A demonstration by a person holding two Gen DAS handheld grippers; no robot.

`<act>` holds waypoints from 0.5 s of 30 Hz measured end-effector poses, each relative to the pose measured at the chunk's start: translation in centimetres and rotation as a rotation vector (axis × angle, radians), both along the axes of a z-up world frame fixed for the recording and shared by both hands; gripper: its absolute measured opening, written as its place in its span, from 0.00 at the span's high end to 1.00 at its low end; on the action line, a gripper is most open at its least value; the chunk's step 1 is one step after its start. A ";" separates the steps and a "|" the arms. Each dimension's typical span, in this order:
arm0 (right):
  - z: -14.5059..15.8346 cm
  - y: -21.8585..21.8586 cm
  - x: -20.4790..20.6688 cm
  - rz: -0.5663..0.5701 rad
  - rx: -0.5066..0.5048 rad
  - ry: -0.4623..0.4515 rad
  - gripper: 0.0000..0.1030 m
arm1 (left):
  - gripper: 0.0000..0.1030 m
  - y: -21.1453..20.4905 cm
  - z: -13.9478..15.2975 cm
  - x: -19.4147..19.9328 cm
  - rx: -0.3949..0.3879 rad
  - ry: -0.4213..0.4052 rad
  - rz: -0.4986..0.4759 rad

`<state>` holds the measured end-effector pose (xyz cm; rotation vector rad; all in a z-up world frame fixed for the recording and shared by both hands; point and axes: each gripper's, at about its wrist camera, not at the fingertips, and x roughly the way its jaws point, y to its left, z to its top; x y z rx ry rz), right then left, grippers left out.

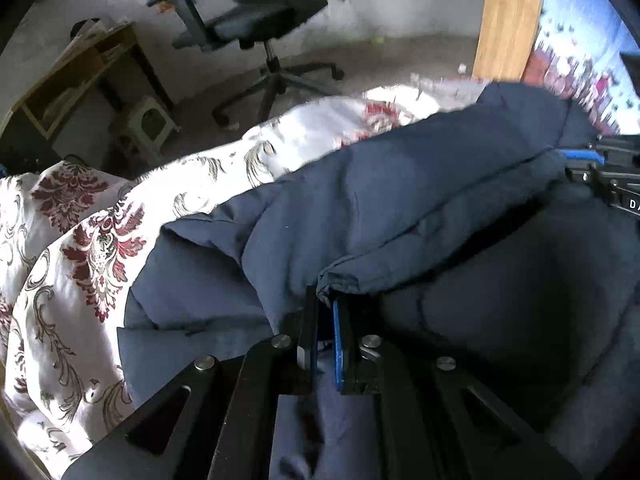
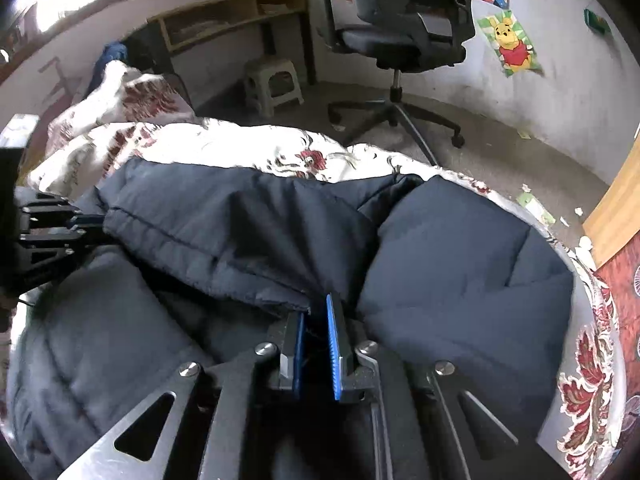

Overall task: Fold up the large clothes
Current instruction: 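Carry the hem over toward the collar with both grippers, folding the jacket in half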

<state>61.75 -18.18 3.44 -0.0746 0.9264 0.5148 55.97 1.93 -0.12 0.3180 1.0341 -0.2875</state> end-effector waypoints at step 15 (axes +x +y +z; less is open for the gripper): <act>5.2 3.3 7.4 -0.042 0.295 0.064 0.75 | 0.59 2.3 8.7 5.4 -0.407 -0.184 0.182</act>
